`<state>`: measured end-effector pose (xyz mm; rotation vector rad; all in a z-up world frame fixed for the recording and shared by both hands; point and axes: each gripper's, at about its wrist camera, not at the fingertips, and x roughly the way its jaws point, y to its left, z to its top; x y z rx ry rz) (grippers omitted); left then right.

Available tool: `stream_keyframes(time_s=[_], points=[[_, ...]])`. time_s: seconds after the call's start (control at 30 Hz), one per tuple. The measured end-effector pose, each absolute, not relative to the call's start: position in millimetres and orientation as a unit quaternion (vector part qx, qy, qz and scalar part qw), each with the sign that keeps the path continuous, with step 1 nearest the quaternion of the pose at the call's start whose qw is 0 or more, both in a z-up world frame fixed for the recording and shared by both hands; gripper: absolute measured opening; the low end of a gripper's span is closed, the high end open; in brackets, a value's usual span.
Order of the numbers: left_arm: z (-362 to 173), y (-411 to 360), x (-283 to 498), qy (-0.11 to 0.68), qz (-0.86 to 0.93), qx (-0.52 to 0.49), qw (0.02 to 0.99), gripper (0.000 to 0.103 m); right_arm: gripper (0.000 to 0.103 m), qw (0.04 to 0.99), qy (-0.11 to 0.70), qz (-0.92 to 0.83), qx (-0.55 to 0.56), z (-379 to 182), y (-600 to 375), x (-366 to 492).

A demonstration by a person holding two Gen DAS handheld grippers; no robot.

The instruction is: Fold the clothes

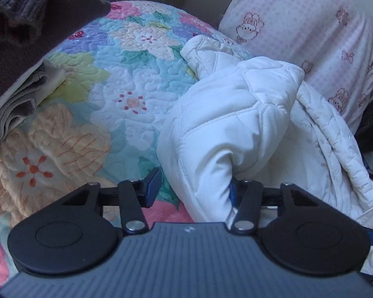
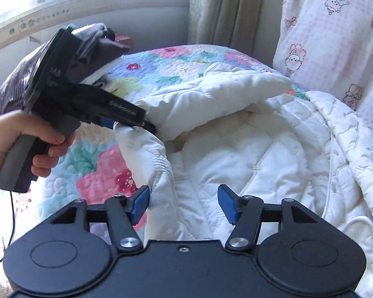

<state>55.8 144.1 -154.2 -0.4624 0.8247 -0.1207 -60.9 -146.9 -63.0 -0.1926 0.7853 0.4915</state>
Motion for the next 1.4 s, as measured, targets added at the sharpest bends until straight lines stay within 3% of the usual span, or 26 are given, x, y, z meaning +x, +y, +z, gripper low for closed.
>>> stream_keyframes(time_s=[0.07,0.17,0.27,0.43,0.53,0.63,0.83,0.9,0.93,0.97,1.07,1.1,1.2,1.4], points=[[-149.1,148.6,54.4,0.373,-0.050,-0.242,0.894,0.026,0.065,0.905,0.368,0.205,-0.066,-42.9,-164.9,-53.4],[-144.0,148.3,54.5,0.353,-0.023,-0.224,0.908,0.024,0.065,0.915,0.360,0.179,-0.022,-22.5,-203.2,-38.9],[-136.2,144.0,49.5,0.335,0.013,-0.180,0.925,0.024,0.066,0.925,0.362,0.103,-0.052,-21.6,-232.8,-19.7],[-113.7,141.0,36.4,0.288,0.061,-0.109,0.949,0.022,0.066,0.905,0.410,0.107,0.024,-27.8,-278.5,-0.1],[-103.1,140.8,28.6,0.274,0.089,-0.086,0.954,0.022,0.066,0.910,0.407,0.076,-0.024,-33.3,-283.8,9.7],[-79.7,140.3,8.9,0.258,0.051,-0.160,0.951,0.018,0.066,0.908,0.409,0.039,-0.085,-41.1,-292.0,24.6],[-59.1,97.3,-16.0,0.209,-0.003,-0.158,0.965,0.028,0.067,0.889,0.419,0.005,-0.186,-72.2,-292.6,50.6],[-76.5,78.4,-5.5,0.264,-0.048,-0.157,0.950,0.043,0.067,0.882,0.426,0.003,-0.201,-84.6,-292.4,59.5],[-88.7,66.5,2.4,0.302,-0.075,-0.156,0.938,0.043,0.067,0.878,0.433,0.009,-0.204,-91.7,-292.8,64.6],[-105.1,55.9,9.9,0.341,-0.099,-0.158,0.922,0.043,0.064,0.875,0.439,0.015,-0.206,-99.5,-295.0,70.0],[-140.2,31.7,15.8,0.404,-0.100,-0.119,0.902,0.043,0.017,0.879,0.429,-0.019,-0.208,-114.5,-312.5,79.7],[-145.9,26.6,16.6,0.411,-0.097,-0.097,0.901,0.043,0.013,0.888,0.420,-0.030,-0.186,-111.5,-323.3,77.3],[-153.1,25.3,19.8,0.421,-0.096,-0.077,0.899,0.043,0.011,0.915,0.381,-0.067,-0.111,-93.4,-359.3,60.5],[-157.7,26.3,27.4,0.434,-0.088,-0.086,0.893,0.043,0.010,0.914,0.345,-0.184,-0.111,-79.2,-426.7,12.8]])
